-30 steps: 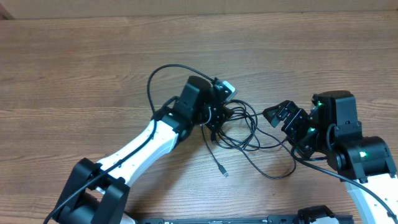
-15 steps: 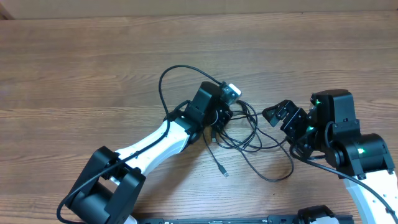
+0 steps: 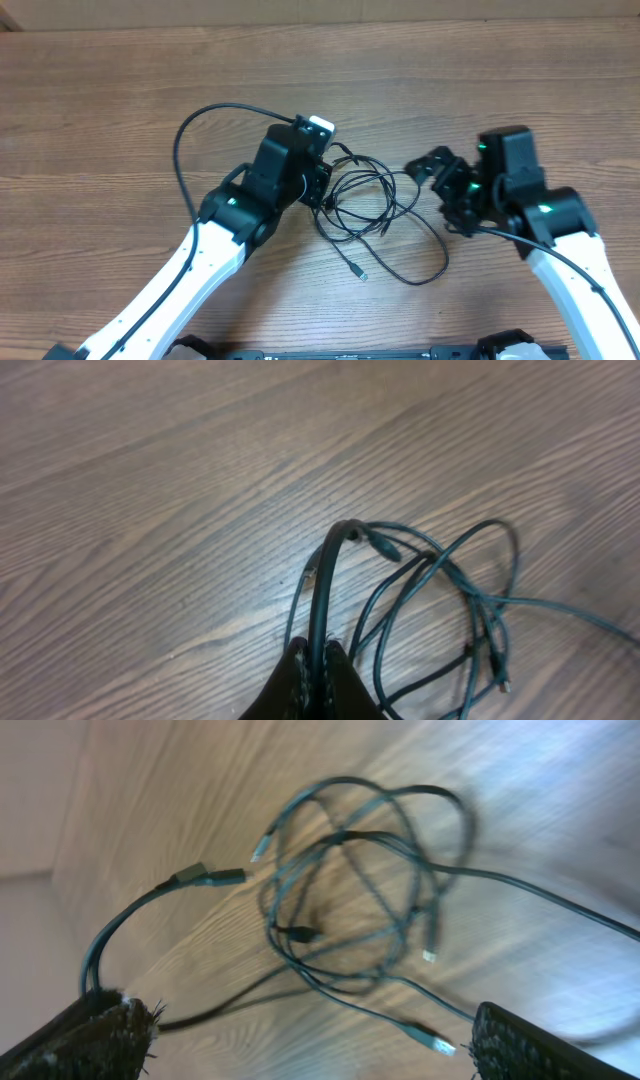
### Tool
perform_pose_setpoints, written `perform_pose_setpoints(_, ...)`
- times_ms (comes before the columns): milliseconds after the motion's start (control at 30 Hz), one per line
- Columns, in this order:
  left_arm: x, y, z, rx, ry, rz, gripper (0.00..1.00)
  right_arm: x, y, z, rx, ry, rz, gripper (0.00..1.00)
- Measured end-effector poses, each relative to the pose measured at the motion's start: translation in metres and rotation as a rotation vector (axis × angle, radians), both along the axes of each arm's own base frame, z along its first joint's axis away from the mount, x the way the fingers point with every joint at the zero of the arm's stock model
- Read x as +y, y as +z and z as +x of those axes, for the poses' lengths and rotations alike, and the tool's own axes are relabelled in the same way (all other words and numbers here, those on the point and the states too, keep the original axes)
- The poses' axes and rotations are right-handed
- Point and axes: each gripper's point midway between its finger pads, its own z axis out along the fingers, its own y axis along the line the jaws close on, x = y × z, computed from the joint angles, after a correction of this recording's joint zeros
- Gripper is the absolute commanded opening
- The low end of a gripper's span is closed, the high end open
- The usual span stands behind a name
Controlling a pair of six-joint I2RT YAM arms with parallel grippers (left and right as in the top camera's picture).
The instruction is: Untangle cables
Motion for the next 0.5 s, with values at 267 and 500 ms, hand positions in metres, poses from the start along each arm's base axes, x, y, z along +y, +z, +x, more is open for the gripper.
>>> perform_pose_setpoints(267,0.015,0.041,-0.024,-0.033,0.046,-0.083,0.04,0.052,-0.028,-0.001,0.049,0.15,-0.014,1.0)
perform_pose_setpoints(500,0.017,0.041,-0.027,-0.009,0.078,-0.112,0.04,0.055,-0.034,0.008,0.044,0.143,-0.019,1.0)
